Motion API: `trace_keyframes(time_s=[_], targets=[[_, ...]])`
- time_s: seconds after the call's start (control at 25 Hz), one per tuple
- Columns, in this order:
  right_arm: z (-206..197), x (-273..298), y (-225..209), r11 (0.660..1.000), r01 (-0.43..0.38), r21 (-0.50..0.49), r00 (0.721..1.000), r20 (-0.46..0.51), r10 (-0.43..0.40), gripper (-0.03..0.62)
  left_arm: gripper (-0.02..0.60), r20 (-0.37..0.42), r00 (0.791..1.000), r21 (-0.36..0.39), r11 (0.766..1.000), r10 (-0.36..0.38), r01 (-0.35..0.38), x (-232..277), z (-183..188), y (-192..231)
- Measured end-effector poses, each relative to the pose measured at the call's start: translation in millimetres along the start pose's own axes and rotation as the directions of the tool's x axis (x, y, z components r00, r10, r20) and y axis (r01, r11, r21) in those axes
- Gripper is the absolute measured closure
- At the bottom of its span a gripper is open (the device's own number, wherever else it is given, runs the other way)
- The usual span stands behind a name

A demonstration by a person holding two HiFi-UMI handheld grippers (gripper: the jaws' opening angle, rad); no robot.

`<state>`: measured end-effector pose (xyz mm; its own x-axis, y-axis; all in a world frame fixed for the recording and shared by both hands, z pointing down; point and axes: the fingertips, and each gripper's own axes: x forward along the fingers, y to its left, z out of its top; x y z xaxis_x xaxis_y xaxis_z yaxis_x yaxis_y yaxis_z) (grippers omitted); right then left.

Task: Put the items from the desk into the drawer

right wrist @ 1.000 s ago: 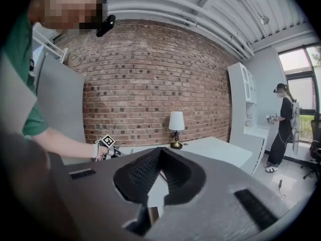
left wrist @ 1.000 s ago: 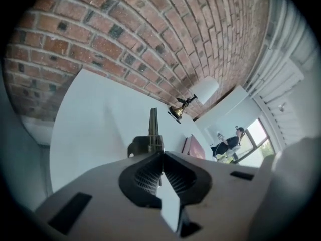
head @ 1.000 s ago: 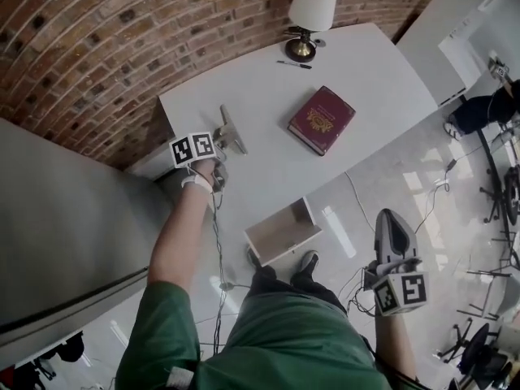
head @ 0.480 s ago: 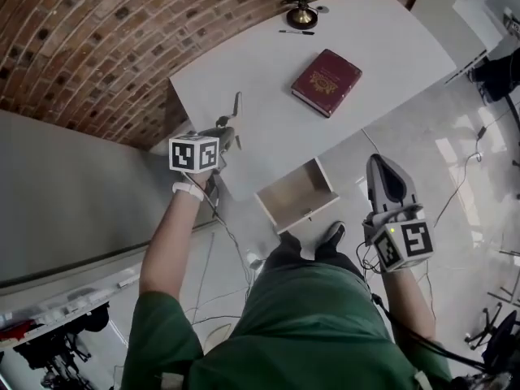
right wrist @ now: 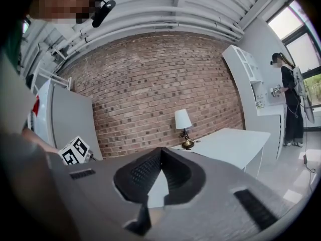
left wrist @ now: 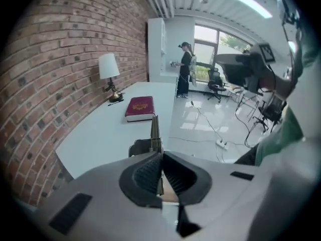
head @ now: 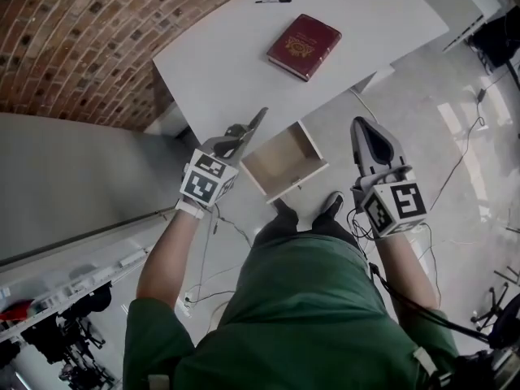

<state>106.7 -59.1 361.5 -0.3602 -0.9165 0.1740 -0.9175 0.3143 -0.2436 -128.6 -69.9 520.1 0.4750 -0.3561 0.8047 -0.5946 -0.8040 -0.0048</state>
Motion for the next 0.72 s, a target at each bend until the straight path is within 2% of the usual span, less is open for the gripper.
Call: trace_keyframes(time_s=[0.08, 0.16, 0.28, 0.44, 0.72], targets=[[-6.1, -2.2, -5.8, 1.000, -0.003, 0.011, 1.000, -0.006, 0.004, 0.592, 0.569, -0.025, 1.000, 0.073, 0.997, 0.001, 0.001, 10.3, -4.8, -18.4], [-13.8, -5.0, -12.5, 1.000, -0.006, 0.026, 1.000, -0.015, 0.007, 0.591, 0.569, -0.047, 0.999, 0.107, 0.994, -0.016, 0.021, 22.3, -10.1, -35.5], [-23.8, -9.4, -24.3, 0.999, 0.003, 0.047, 0.999, -0.036, -0.001, 0.591, 0.569, -0.090, 0.995, 0.124, 0.991, -0.041, 0.052, 39.6, -19.5, -54.9], [-37.3, -13.0, -38.2, 0.999, 0.012, 0.040, 0.998, -0.070, -0.009, 0.591, 0.569, -0.144, 0.989, 0.182, 0.981, -0.040, 0.067, 58.1, -29.5, -72.5], [-60.8, -11.5, -51.9, 0.998, 0.001, 0.070, 0.994, -0.110, 0.006, 0.591, 0.569, -0.201, 0.973, 0.204, 0.967, -0.112, 0.153, 97.7, -48.2, -124.3]])
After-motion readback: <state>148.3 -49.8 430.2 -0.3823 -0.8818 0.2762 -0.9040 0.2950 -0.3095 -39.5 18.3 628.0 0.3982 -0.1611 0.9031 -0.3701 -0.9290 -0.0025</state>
